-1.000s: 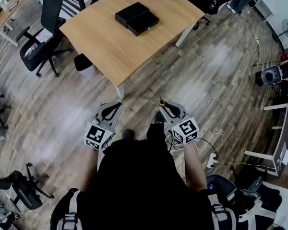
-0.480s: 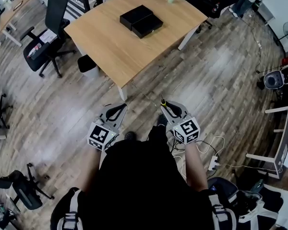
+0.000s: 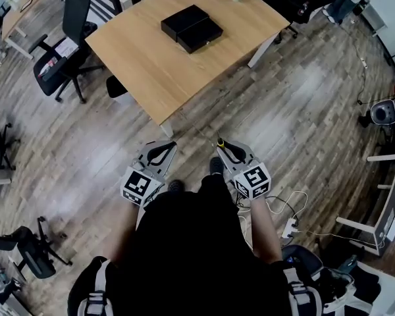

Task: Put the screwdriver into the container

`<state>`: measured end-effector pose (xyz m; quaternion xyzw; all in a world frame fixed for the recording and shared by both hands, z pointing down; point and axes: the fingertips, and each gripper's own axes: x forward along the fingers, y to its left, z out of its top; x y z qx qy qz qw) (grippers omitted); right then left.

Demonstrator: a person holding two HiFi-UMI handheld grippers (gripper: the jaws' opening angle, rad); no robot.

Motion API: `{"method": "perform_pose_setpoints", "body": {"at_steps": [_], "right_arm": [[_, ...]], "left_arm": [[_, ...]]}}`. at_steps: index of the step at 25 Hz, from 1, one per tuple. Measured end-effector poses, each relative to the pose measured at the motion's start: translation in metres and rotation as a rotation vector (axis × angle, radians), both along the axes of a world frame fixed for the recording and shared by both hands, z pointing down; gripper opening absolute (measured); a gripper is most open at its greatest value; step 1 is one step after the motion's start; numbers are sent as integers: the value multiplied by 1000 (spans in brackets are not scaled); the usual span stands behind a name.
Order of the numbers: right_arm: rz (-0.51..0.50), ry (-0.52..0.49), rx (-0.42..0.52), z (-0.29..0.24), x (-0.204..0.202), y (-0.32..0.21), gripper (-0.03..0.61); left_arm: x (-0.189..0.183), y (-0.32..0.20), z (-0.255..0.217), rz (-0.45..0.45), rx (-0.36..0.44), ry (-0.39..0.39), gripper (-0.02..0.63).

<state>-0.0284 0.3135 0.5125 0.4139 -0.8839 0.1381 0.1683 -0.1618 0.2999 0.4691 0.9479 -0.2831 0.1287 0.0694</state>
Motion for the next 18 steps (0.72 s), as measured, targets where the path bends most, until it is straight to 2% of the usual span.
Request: {"method": "perform_pose_setpoints", "body": {"at_steps": [12,18], "right_arm": [[-114,-21,34,-6,74,-80,84],[-166,-27,25,-6,98,-101,84]], "left_arm": [[81,-65,-27,-91,73,-49,23],[102,-80,-30,-157,77,-57,22]]}}
